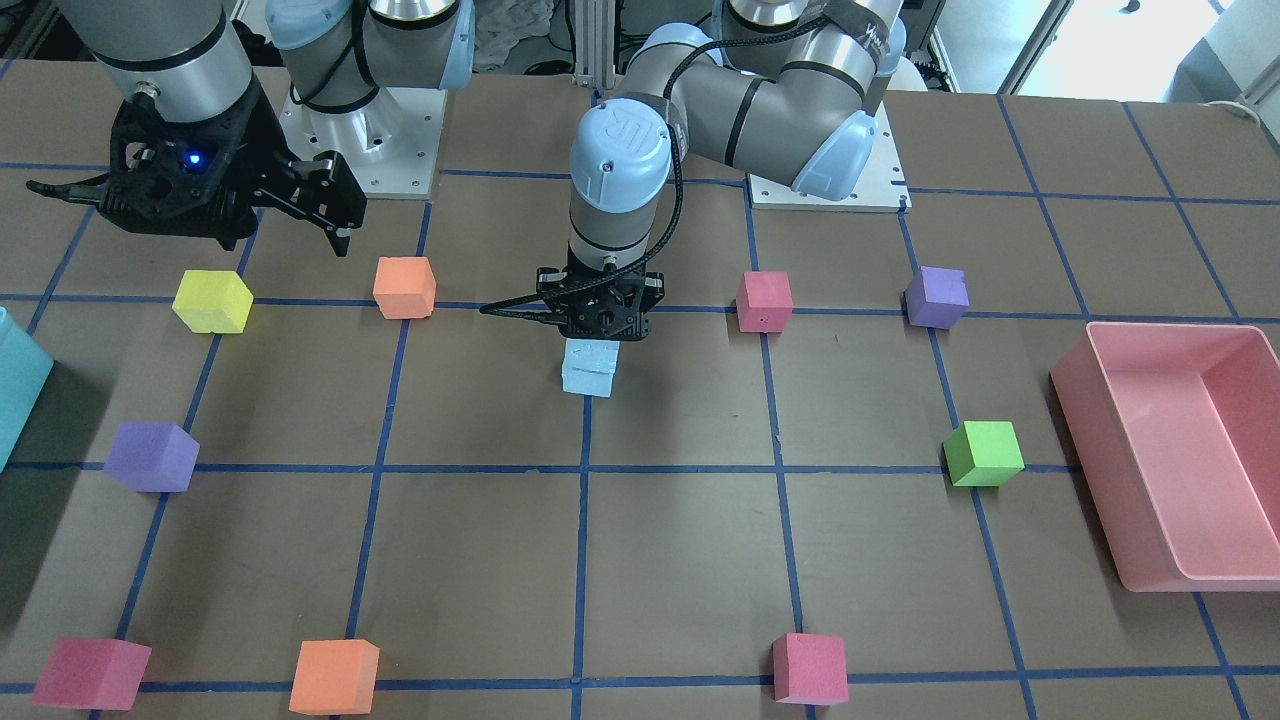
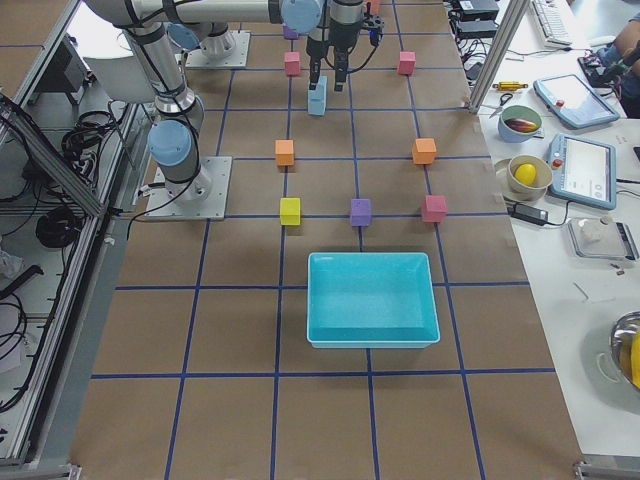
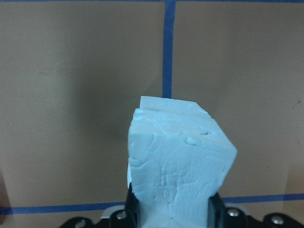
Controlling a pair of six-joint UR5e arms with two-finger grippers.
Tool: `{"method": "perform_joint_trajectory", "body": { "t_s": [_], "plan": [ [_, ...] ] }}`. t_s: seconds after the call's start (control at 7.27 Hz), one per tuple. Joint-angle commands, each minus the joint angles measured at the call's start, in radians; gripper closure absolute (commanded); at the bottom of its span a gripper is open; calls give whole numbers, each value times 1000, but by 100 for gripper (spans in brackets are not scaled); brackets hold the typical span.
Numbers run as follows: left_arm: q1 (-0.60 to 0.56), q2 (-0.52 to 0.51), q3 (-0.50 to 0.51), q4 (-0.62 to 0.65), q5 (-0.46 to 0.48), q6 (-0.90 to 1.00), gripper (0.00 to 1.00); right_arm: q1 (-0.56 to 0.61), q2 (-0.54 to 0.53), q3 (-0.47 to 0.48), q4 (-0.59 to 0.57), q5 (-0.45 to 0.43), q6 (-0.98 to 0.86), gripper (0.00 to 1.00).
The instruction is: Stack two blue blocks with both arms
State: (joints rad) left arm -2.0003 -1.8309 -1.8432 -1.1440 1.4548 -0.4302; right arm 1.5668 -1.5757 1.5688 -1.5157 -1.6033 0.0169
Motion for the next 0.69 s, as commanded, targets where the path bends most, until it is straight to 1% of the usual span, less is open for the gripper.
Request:
{"method": "perform_joint_trajectory", "body": {
  "t_s": [0.0, 0.41, 0.55],
  "plan": [
    [-2, -4, -8, 4, -1, 1, 0, -2, -4, 0, 3, -1, 0, 0],
    [-2, -5, -1, 12, -1, 4, 0, -2, -4, 2, 2, -1, 0, 0],
    [14, 31, 10, 13, -2, 20, 0, -2, -4, 2, 0, -1, 0, 0]
  ]
}}
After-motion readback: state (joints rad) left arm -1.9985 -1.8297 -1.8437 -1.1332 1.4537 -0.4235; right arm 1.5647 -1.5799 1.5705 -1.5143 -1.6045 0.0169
